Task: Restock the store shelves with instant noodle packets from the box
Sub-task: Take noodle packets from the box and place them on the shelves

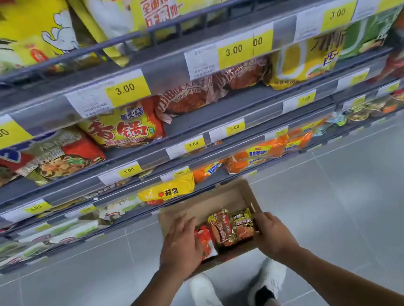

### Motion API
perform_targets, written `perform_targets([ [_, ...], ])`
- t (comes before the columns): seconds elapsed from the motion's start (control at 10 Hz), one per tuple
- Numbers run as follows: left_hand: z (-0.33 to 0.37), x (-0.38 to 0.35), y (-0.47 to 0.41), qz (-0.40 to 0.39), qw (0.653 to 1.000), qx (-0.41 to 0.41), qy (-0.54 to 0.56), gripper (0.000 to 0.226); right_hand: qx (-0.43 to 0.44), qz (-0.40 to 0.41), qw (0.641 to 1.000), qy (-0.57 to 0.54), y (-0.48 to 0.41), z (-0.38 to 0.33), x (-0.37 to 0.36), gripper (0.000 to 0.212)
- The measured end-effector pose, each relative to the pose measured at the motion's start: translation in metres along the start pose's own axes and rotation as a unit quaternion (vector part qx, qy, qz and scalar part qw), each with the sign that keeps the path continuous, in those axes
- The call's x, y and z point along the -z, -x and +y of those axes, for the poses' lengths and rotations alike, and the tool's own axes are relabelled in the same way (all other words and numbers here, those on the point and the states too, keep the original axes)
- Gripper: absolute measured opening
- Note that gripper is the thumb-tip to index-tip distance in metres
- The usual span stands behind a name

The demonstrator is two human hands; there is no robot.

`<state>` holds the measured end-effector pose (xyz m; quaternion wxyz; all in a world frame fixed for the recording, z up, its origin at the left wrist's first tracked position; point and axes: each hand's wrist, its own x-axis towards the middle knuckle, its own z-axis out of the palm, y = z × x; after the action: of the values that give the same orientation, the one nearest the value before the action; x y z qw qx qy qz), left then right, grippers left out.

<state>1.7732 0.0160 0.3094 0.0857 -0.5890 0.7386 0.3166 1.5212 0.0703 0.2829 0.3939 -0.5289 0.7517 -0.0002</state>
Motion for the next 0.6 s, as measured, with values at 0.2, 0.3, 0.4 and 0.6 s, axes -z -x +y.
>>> perform_targets([
  [0.2, -0.010, -0.080, -0.041, -0.073, 0.996, 0.018, -0.052, 0.061, -0.061, -0.071, 0.994, -0.062, -0.055, 0.059, -0.081, 0.034],
  [0.3, -0.009, -0.115, -0.059, -0.098, 0.993, 0.040, -0.051, 0.064, -0.078, -0.111, 0.988, -0.074, -0.090, 0.104, -0.132, 0.046],
  [0.4, -0.008, -0.142, -0.079, -0.112, 0.992, 0.057, -0.007, 0.065, -0.108, -0.137, 0.982, -0.073, -0.097, 0.085, -0.124, 0.039],
  [0.6, -0.009, -0.192, -0.112, -0.075, 0.982, 0.104, 0.135, 0.057, -0.144, -0.162, 0.973, -0.077, -0.150, 0.112, -0.170, 0.037],
])
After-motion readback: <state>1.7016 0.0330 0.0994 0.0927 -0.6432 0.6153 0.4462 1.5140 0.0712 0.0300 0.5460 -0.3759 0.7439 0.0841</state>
